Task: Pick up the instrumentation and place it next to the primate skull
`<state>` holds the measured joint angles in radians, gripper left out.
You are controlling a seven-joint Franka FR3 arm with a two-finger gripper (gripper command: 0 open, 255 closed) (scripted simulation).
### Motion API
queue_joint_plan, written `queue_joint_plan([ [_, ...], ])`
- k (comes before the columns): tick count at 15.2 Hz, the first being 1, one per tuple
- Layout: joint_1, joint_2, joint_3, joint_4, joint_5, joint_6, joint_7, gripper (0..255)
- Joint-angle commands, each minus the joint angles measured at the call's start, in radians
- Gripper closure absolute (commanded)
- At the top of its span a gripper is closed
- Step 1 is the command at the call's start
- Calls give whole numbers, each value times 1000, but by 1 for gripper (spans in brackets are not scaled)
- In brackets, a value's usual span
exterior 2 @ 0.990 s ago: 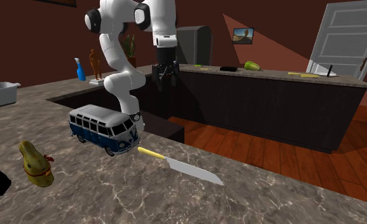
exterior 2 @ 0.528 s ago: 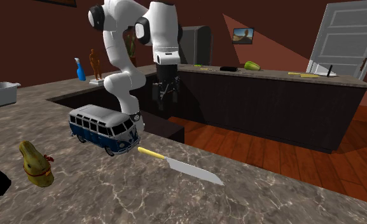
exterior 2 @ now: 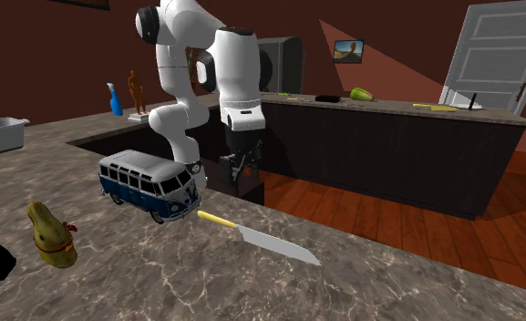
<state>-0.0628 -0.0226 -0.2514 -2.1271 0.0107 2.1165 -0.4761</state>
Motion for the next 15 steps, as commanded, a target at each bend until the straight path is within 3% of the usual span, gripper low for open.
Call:
queue_joint_plan([
  [1,-9,72,-11,45,21,27,-38,0],
  [6,-45,259,-20,190,82,65,-126,0],
  [15,-51,314,-11,155,104,152,-140,0],
])
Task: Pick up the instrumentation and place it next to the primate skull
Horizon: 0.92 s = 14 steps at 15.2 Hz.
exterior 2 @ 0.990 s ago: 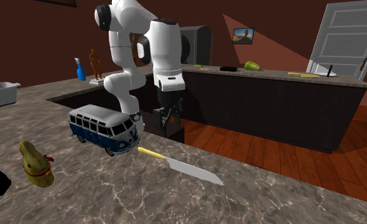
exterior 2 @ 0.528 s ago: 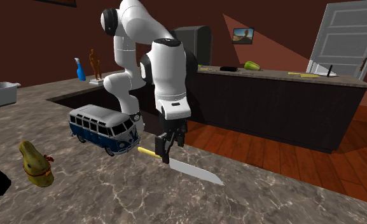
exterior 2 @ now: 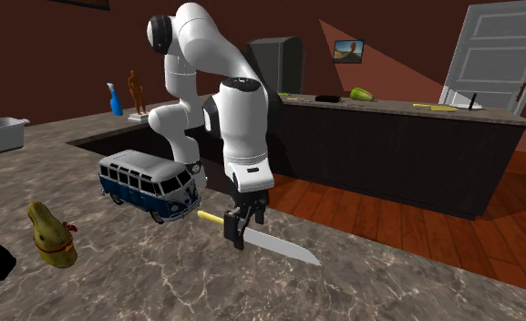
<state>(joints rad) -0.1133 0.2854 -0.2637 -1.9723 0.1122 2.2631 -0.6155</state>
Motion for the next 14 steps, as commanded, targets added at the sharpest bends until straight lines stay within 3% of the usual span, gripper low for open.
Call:
queue_joint_plan([
  [1,0,6,1,1,2,5,0,0],
  [7,0,6,1,1,2,5,0,0],
  [8,0,6,1,1,2,5,0,255],
  [14,0,6,1,1,2,5,0,255],
])
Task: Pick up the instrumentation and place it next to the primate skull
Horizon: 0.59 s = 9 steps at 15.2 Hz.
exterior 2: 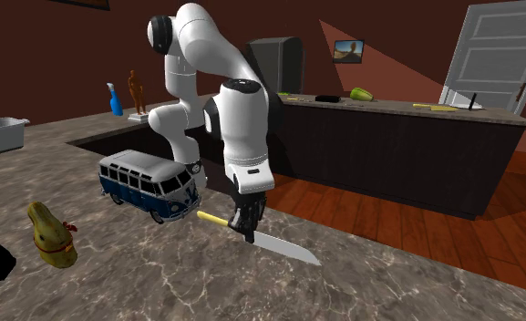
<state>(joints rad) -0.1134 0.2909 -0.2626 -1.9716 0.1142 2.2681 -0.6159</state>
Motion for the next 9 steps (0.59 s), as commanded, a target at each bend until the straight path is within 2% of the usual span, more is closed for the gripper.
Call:
queue_joint_plan([
  [1,0,0,0,0,0,0,0,255],
  [9,4,-42,-6,29,-17,-69,12,255],
])
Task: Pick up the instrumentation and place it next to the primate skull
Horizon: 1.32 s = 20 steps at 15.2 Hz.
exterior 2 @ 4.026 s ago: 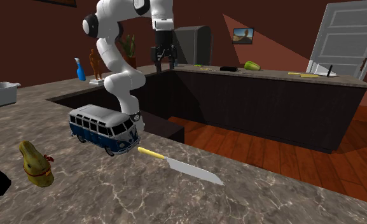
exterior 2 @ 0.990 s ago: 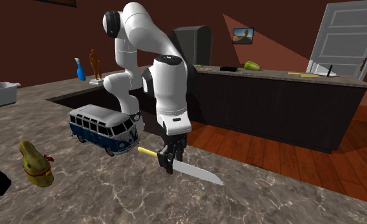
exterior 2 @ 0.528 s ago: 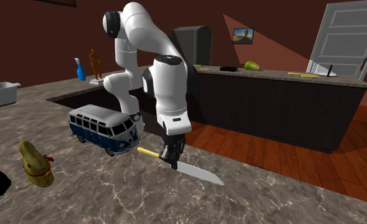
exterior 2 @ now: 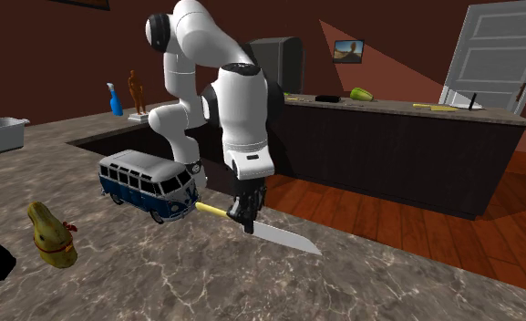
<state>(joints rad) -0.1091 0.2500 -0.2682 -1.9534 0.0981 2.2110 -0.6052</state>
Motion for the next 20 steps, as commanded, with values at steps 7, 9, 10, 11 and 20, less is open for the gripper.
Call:
queue_joint_plan([
  [7,4,-42,-5,55,-18,-95,13,255],
  [9,4,-53,-6,69,-22,-120,16,255],
  [10,5,-57,-6,77,-24,-132,17,255],
  [11,5,-62,-7,85,-26,-144,19,255],
  [20,6,-94,-9,166,-38,-256,28,255],
])
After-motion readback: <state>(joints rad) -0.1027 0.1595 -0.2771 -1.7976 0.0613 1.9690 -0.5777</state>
